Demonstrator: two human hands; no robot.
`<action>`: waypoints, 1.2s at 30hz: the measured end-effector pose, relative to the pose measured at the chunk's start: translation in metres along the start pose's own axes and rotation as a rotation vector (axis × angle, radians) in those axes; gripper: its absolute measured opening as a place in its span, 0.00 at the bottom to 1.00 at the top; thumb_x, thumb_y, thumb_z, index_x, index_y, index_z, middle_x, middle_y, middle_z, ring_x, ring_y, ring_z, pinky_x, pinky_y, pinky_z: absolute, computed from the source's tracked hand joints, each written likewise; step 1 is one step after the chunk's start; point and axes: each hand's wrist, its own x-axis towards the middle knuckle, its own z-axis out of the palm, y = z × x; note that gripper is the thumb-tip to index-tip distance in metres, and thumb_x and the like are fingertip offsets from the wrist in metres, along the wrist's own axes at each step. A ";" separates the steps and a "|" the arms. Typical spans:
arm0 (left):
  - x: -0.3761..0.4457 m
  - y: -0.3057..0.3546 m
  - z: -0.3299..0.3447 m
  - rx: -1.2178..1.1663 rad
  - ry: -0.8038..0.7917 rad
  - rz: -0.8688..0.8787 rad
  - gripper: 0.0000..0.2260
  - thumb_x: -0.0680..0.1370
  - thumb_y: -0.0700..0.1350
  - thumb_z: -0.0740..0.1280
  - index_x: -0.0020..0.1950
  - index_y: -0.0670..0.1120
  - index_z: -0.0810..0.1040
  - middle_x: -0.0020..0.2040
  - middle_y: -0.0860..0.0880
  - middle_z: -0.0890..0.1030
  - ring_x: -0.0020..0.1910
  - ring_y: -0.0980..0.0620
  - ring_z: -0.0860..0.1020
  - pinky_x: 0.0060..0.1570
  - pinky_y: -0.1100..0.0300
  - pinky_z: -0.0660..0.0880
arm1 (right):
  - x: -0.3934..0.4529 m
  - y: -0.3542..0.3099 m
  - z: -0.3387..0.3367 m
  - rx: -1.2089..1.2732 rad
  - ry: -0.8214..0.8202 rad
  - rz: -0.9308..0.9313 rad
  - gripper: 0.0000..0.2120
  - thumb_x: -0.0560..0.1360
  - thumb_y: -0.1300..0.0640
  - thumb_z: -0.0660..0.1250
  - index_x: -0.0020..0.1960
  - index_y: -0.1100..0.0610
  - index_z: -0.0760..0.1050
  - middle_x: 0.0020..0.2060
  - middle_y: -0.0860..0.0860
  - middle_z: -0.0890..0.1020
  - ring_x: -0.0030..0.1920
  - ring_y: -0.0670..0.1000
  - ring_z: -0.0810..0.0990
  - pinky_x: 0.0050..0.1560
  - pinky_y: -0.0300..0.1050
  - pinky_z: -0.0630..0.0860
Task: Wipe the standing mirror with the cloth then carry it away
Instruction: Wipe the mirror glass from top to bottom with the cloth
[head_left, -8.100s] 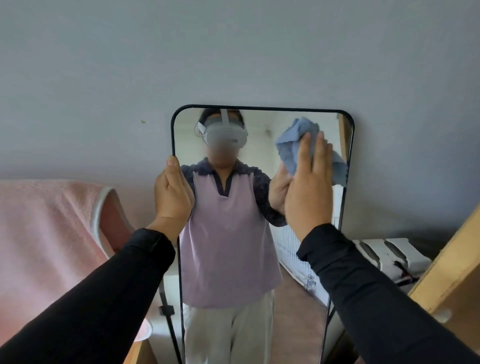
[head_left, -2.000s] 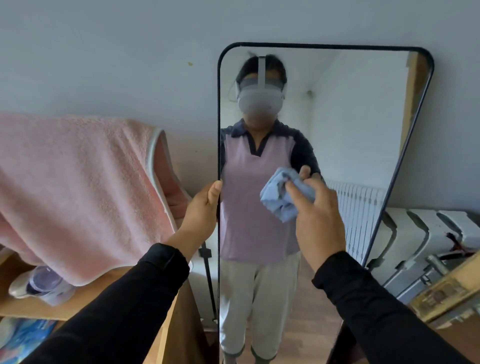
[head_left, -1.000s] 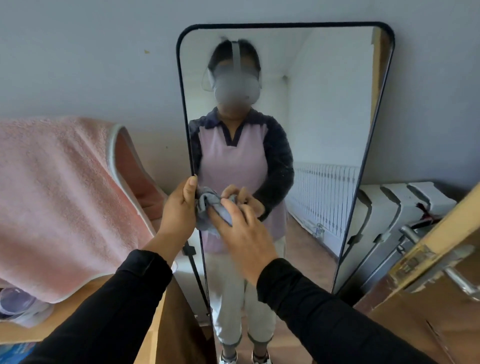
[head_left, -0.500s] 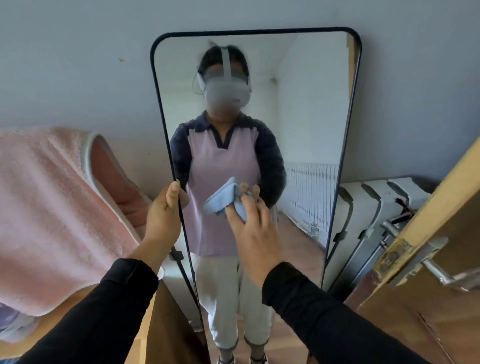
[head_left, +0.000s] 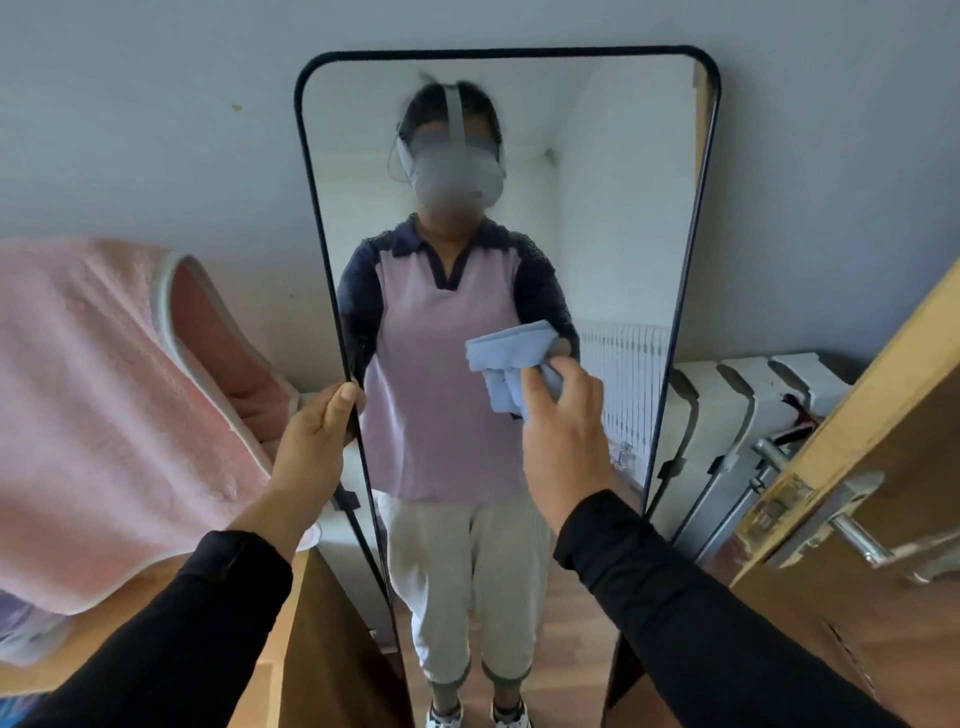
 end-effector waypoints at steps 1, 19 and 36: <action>0.000 -0.001 0.001 -0.005 0.006 -0.001 0.19 0.82 0.59 0.56 0.40 0.47 0.72 0.36 0.49 0.67 0.36 0.50 0.66 0.42 0.54 0.67 | -0.004 -0.004 0.003 0.006 -0.036 -0.062 0.29 0.74 0.67 0.71 0.72 0.55 0.69 0.64 0.57 0.70 0.60 0.56 0.70 0.53 0.50 0.81; -0.001 -0.001 0.008 -0.161 0.034 -0.086 0.16 0.85 0.51 0.57 0.45 0.44 0.77 0.38 0.55 0.79 0.41 0.60 0.79 0.51 0.62 0.74 | -0.022 0.049 -0.008 -0.009 -0.104 0.054 0.17 0.77 0.63 0.68 0.63 0.53 0.69 0.53 0.56 0.69 0.44 0.53 0.74 0.42 0.49 0.82; 0.000 -0.002 0.010 -0.127 0.054 -0.080 0.17 0.84 0.53 0.56 0.42 0.46 0.75 0.34 0.59 0.77 0.38 0.60 0.77 0.46 0.66 0.73 | -0.039 0.046 0.011 -0.153 -0.285 -0.036 0.16 0.79 0.49 0.66 0.62 0.53 0.68 0.52 0.57 0.75 0.32 0.53 0.78 0.27 0.41 0.71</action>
